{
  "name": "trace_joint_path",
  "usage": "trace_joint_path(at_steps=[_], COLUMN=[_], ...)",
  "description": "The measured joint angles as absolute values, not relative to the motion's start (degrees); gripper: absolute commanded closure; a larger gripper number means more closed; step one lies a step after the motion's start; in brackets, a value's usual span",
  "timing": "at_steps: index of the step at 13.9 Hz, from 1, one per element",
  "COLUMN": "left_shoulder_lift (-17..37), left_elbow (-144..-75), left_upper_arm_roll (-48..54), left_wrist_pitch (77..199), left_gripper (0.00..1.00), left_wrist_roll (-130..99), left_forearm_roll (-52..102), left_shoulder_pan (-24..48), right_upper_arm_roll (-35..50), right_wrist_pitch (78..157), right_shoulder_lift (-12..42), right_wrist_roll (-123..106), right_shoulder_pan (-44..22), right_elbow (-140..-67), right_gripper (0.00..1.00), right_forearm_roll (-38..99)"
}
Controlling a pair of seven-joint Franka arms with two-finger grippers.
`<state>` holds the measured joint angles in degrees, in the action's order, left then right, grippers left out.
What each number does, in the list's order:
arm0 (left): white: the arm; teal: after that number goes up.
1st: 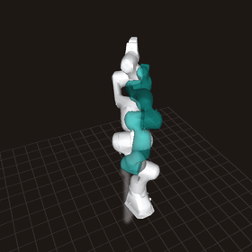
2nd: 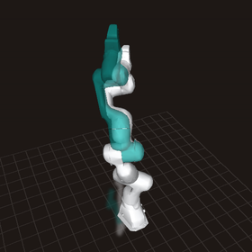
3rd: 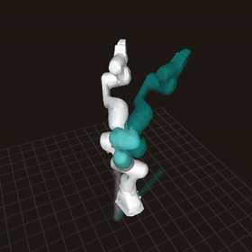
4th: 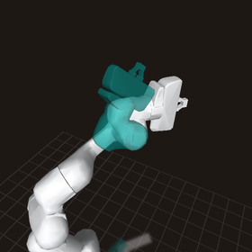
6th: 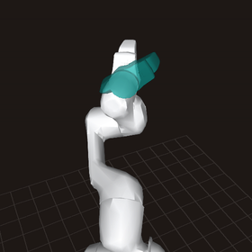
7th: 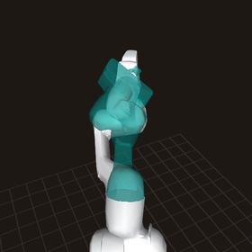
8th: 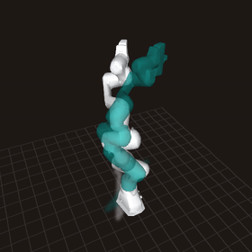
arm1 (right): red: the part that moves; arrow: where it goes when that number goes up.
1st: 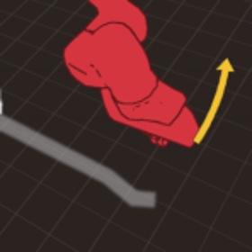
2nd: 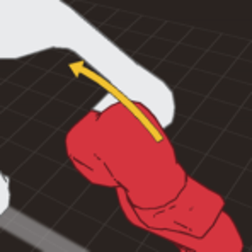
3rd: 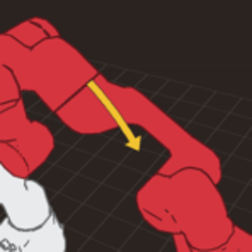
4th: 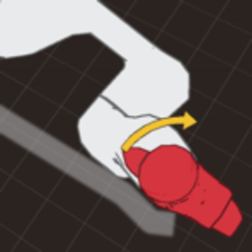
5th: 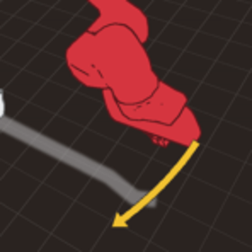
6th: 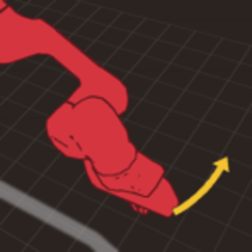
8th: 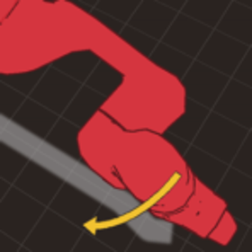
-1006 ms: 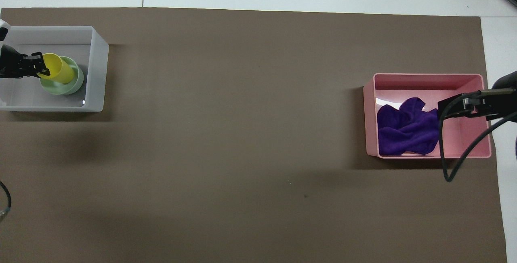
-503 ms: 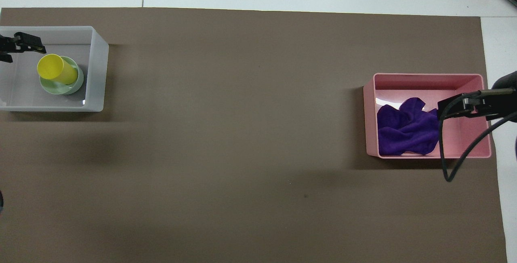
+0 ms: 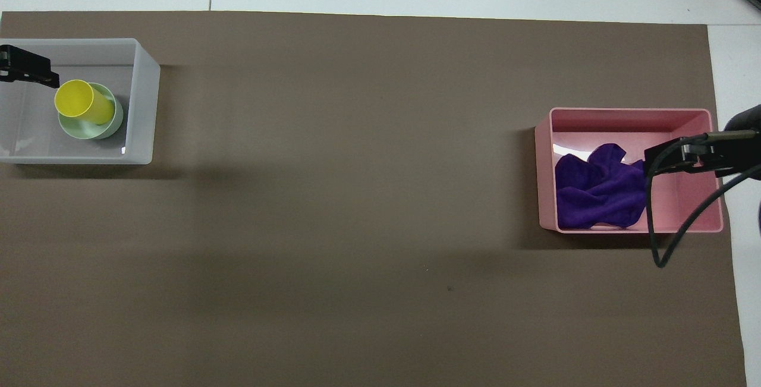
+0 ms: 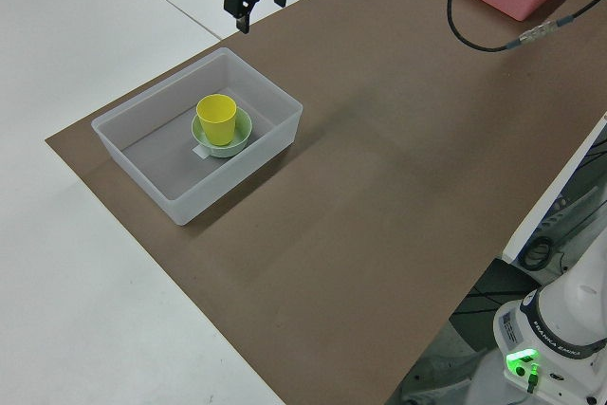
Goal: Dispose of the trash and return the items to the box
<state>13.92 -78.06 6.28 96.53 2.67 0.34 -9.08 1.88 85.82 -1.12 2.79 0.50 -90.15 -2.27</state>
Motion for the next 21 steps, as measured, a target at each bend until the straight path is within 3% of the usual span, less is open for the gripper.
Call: trace_joint_path(at_steps=[5, 13, 21], left_shoulder_lift=[7.57, 7.53, 0.33], left_elbow=[-78.22, -78.75, -87.16], left_upper_arm_roll=[5.95, 6.05, 3.15], left_wrist_pitch=[88.04, 84.43, 83.36], left_gripper=[0.0, 0.0, 0.0], left_wrist_roll=[2.63, 0.5, 0.49], left_forearm_roll=[-0.34, -4.92, -4.1], left_shoulder_pan=[-8.33, -1.06, 2.86], right_upper_arm_roll=[1.88, 1.88, 1.88], right_wrist_pitch=[85.82, 85.82, 85.82], right_shoulder_lift=[-1.12, -1.12, -1.12], right_wrist_roll=[2.79, 2.79, 2.79], right_shoulder_pan=[0.5, 0.5, 0.5], right_elbow=[-90.15, -90.15, -90.15], right_gripper=[0.0, 0.0, 0.0], right_forearm_roll=[-2.27, -2.27, -2.27])
